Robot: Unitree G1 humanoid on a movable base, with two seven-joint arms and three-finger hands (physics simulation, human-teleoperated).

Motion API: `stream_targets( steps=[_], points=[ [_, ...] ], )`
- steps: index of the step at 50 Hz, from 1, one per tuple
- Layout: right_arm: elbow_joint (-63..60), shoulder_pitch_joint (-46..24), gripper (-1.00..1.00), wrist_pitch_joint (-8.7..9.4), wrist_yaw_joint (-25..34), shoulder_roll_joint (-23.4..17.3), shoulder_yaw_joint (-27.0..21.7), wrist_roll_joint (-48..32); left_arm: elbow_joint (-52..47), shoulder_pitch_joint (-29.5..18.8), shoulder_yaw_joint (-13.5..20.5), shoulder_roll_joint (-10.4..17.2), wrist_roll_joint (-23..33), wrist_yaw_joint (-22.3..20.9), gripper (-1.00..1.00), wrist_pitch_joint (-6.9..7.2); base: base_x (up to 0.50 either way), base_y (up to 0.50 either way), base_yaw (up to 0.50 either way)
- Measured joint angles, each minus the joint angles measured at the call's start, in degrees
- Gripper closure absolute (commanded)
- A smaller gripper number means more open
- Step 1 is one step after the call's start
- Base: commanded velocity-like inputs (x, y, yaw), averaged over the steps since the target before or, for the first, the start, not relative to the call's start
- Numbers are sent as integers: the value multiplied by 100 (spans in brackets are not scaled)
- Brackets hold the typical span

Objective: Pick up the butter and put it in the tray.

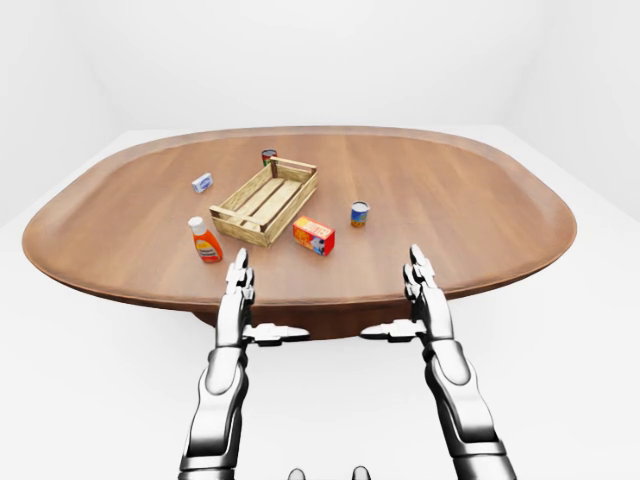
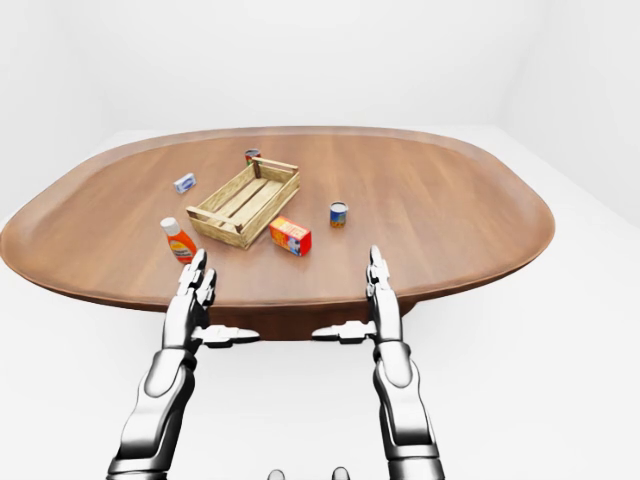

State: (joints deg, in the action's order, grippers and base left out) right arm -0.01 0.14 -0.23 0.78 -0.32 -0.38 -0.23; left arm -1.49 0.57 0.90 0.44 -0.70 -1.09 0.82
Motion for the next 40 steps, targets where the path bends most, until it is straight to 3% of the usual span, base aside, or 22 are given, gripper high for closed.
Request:
stream_targets(
  steps=[8, 15, 18, 40],
  points=[
    [-268, 124, -100, 60, 106, -26, -32, -13, -411, 179, 69, 29, -53, -124, -100, 143, 0, 0, 0],
    [-981, 385, -100, 360, 176, -28, 4, -67, -1030, 394, 122, 35, -152, -239, -100, 418, 0, 0, 0],
    [-1401, 534, -100, 523, 208, -26, 54, -117, -1383, 501, 164, 36, -218, -296, -100, 418, 0, 0, 0],
    [-4857, 1753, -100, 523, 344, -105, 514, -615, -4011, 1230, 723, -105, -781, -815, -100, 418, 0, 0, 0]
  ],
)
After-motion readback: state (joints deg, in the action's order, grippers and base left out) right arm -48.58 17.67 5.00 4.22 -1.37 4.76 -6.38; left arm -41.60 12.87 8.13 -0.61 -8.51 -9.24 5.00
